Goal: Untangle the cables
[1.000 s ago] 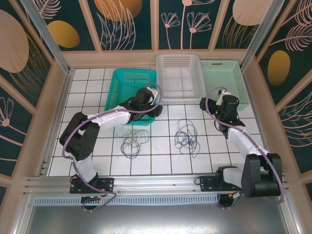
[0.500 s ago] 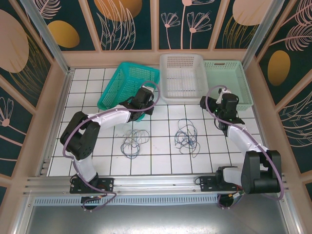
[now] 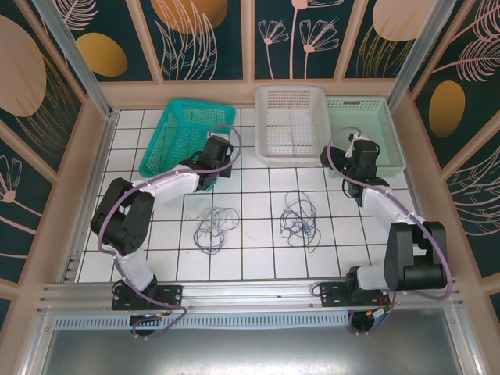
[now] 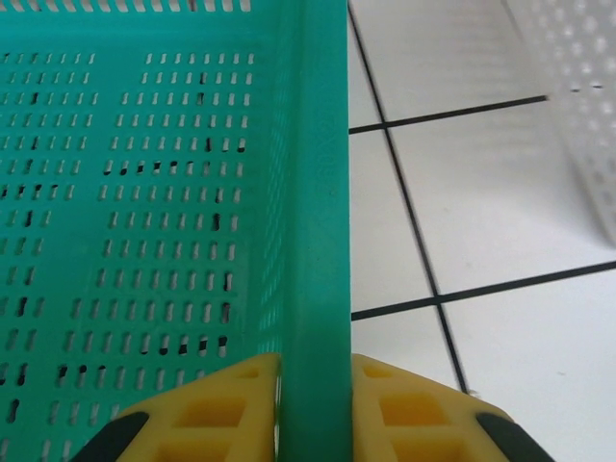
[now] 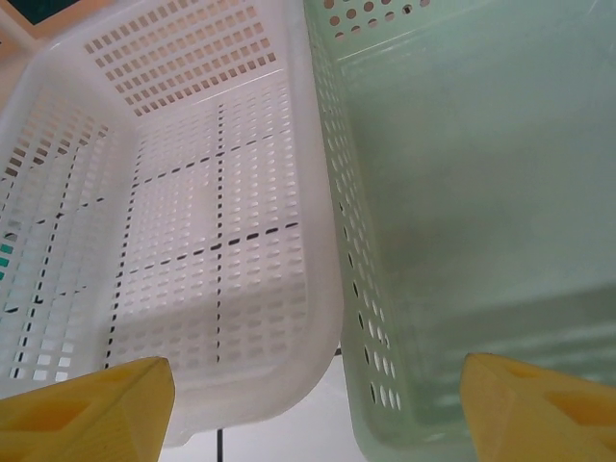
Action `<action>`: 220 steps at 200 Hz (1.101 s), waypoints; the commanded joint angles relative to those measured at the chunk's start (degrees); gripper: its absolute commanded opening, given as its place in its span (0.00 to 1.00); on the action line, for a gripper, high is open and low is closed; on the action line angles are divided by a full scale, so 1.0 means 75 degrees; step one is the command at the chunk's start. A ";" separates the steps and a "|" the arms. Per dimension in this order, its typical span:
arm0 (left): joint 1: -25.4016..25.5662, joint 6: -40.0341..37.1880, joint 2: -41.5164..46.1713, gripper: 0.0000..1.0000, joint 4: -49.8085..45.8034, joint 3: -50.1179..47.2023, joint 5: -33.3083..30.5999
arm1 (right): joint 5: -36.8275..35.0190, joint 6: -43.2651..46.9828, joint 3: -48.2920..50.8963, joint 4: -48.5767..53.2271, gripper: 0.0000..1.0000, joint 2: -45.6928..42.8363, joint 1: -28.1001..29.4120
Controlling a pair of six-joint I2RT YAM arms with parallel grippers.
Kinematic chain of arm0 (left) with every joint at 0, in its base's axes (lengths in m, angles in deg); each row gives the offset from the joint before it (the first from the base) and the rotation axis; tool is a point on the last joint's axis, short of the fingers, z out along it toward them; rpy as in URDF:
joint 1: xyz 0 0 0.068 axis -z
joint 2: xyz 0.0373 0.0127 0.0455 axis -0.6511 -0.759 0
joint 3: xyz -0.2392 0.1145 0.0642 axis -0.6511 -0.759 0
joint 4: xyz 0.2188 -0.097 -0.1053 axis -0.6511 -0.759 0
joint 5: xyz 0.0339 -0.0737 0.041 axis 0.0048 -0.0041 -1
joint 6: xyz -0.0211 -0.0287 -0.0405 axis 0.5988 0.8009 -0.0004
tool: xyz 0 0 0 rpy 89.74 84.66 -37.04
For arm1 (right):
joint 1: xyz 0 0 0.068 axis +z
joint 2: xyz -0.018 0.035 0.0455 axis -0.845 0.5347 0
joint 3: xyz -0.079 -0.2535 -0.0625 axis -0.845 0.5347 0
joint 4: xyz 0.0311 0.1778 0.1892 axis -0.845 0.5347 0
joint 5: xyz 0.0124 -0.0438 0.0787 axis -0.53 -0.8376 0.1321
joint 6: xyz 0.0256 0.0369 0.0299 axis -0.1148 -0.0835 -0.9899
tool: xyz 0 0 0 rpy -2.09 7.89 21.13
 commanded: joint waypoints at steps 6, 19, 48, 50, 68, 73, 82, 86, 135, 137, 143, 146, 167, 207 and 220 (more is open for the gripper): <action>-0.0141 0.0348 0.0229 0.19 -0.0450 -0.0334 -0.0268 | -0.0197 0.0096 -0.0299 -0.0104 0.78 0.0212 0.0063; -0.0172 0.0353 0.0211 0.19 -0.0446 -0.0272 -0.0253 | -0.0288 0.0252 -0.0367 -0.0191 0.78 0.0350 0.0060; -0.0471 0.0684 0.0100 0.20 -0.0160 -0.0147 -0.0026 | -0.0346 0.0538 -0.0976 -0.0014 0.78 0.0989 0.0044; -0.0491 0.0703 0.0091 0.20 -0.0117 -0.0146 -0.0001 | -0.0334 0.0543 -0.1041 0.0010 0.77 0.1032 0.0046; -0.0561 0.0781 0.0048 0.20 0.0054 0.0022 0.0166 | -0.0288 0.0643 -0.1457 0.0217 0.73 0.1460 0.0054; -0.0553 0.0790 0.0020 0.20 0.0058 0.0115 0.0264 | -0.0311 0.0677 -0.1540 0.0264 0.72 0.1557 0.0060; -0.0551 0.0788 -0.0045 0.20 0.0034 0.0241 0.0370 | -0.0309 0.0753 -0.1698 0.0313 0.69 0.1747 0.0059; -0.0550 0.0794 -0.0072 0.20 0.0034 0.0294 0.0374 | -0.0311 0.0786 -0.1776 0.0347 0.68 0.1828 0.0055; -0.0546 0.1128 -0.0105 0.29 0.0333 0.0337 0.0923 | -0.0163 0.1096 -0.2241 0.0559 0.51 0.2503 0.0188; -0.0545 0.1157 -0.0086 0.30 0.0364 0.0303 0.0957 | -0.0160 0.1116 -0.2277 0.0581 0.51 0.2521 0.0199; -0.0545 0.1207 -0.0036 0.31 0.0456 0.0237 0.1048 | -0.0167 0.1169 -0.2356 0.0662 0.51 0.2617 0.0243; -0.0545 0.1228 -0.0002 0.31 0.0501 0.0187 0.1076 | -0.0188 0.1191 -0.2395 0.0692 0.51 0.2652 0.0264; -0.0545 0.1287 0.0182 0.38 0.0568 0.0014 0.1132 | -0.0314 0.1294 -0.2544 0.0812 0.49 0.2871 0.0355; -0.0545 0.1375 0.0611 0.47 0.0575 -0.0326 0.1035 | -0.0414 0.1569 -0.2351 0.0668 0.29 0.2706 0.0639; -0.0545 0.1437 0.0847 0.49 0.0709 -0.0471 0.1098 | -0.0424 0.1665 -0.2323 0.0702 0.24 0.2669 0.0764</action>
